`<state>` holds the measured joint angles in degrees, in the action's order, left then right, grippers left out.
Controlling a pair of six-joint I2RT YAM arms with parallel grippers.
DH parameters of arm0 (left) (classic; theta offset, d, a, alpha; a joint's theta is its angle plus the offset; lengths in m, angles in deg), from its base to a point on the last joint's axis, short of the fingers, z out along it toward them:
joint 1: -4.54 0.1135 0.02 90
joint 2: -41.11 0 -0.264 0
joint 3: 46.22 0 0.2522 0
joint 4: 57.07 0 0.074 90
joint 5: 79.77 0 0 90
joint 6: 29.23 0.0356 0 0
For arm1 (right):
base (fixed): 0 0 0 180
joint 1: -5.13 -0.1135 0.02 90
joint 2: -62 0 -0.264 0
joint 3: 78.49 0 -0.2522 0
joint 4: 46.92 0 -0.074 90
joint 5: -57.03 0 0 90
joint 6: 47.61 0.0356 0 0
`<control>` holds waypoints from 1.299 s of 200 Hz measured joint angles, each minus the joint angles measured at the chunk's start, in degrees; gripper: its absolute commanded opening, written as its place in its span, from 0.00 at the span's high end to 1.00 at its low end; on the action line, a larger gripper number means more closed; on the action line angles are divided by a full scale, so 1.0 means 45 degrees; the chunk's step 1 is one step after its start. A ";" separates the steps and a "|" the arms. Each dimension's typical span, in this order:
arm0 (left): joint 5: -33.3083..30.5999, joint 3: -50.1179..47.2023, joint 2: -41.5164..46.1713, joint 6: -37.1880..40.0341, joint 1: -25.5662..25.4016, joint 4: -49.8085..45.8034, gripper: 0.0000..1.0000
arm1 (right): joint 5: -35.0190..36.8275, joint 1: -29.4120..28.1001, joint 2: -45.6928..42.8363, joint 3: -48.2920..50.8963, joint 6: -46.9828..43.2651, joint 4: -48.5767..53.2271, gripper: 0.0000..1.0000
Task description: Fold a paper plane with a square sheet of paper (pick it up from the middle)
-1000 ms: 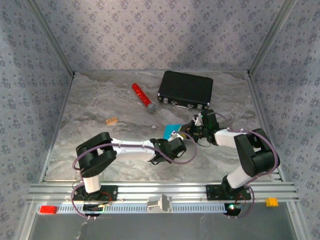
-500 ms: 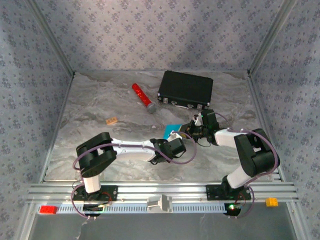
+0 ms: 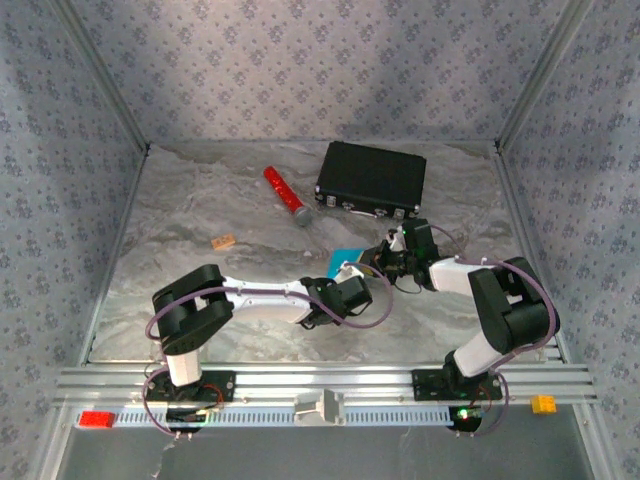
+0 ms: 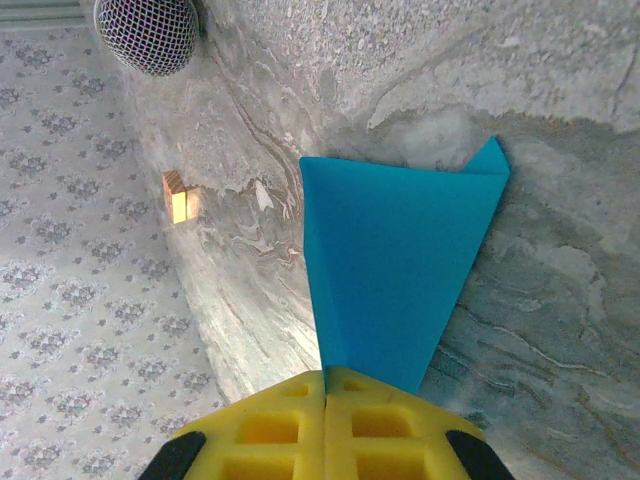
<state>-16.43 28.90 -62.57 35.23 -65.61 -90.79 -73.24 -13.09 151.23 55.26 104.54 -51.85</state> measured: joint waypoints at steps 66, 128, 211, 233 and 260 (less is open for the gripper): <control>0.0005 0.0000 0.0000 -0.0126 0.0000 0.0005 0.86 | 0.0005 0.0034 0.0000 0.0000 0.0000 0.0000 1.00; 0.0000 0.0000 0.0000 -0.0155 0.0005 0.0005 0.78 | 0.0005 0.0034 0.0000 0.0000 0.0000 0.0000 1.00; 0.0005 0.0000 0.0000 -0.0141 0.0005 0.0000 0.86 | 0.0000 0.0117 0.0000 0.0000 0.0000 0.0000 1.00; 0.0010 0.0000 0.0000 -0.0170 0.0005 0.0005 0.92 | 0.0005 0.0117 0.0000 0.0000 0.0000 0.0000 1.00; 0.0010 -0.0005 0.0000 -0.0204 0.0005 0.0005 0.98 | 0.0005 0.0117 0.0000 0.0000 0.0000 0.0000 1.00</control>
<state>-16.38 28.88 -62.57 34.31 -65.59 -90.77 -73.21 -12.56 151.23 55.26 104.54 -51.85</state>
